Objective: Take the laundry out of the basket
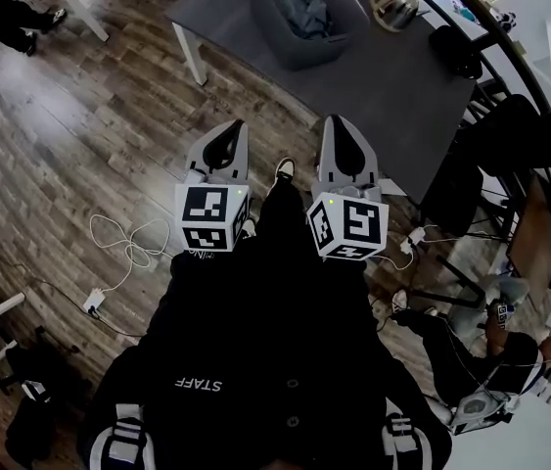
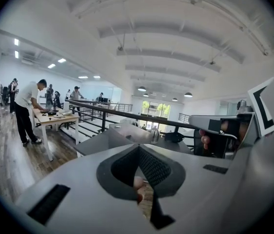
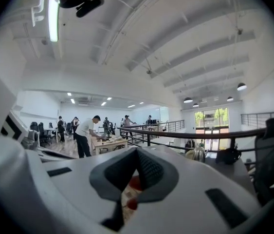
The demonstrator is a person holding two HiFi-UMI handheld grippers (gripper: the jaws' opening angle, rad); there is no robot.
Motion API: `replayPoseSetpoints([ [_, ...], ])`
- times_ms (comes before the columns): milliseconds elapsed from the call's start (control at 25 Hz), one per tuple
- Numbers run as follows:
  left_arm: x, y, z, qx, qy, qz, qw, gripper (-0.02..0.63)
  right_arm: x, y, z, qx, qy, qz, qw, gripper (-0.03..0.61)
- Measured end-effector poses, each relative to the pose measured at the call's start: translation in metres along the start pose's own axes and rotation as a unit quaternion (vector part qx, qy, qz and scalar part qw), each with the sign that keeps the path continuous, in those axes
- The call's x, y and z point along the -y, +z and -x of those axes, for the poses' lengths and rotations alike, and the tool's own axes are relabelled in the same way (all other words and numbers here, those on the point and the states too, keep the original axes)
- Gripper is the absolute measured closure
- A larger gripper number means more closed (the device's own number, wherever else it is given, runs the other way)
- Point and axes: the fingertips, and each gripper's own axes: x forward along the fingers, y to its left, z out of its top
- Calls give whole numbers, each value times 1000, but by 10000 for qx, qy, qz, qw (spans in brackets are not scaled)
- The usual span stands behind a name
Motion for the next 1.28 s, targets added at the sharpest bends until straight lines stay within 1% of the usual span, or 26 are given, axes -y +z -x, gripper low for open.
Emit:
replayPoseSetpoints([
  [80, -8, 0, -13, -21, 120, 1, 9999, 612, 5, 0, -14, -5, -27, 226, 9997, 565],
  [120, -10, 1, -22, -28, 172, 3, 9998, 612, 9, 0, -22, -4, -11, 237, 9997, 565],
  [280, -19, 13, -63, -9, 307, 15, 9995, 612, 36, -2, -65, -24, 10, 124, 9999, 565],
  [480, -27, 31, -133, -133, 345, 150, 9992, 612, 79, 3, -128, -167, 38, 134, 9998, 565],
  [600, -26, 44, -184, -232, 311, 248, 9989, 612, 108, 2, -170, -319, 140, 143, 9993, 565],
  [680, -23, 51, -216, -331, 290, 225, 9988, 612, 127, 0, -195, -442, 219, 154, 9987, 565],
  [800, -23, 63, -260, -443, 299, 195, 9984, 612, 148, -1, -233, -567, 368, 163, 9976, 565],
  [920, -22, 72, -300, -529, 267, 261, 9979, 612, 165, -7, -266, -730, 560, 144, 9957, 565],
  [1120, -21, 77, -351, -706, 298, 317, 9966, 612, 186, -21, -306, -1003, 752, -121, 9920, 565],
  [1280, -25, 69, -371, -929, 367, 389, 9942, 612, 194, -35, -323, -1254, 863, -199, 9881, 565],
])
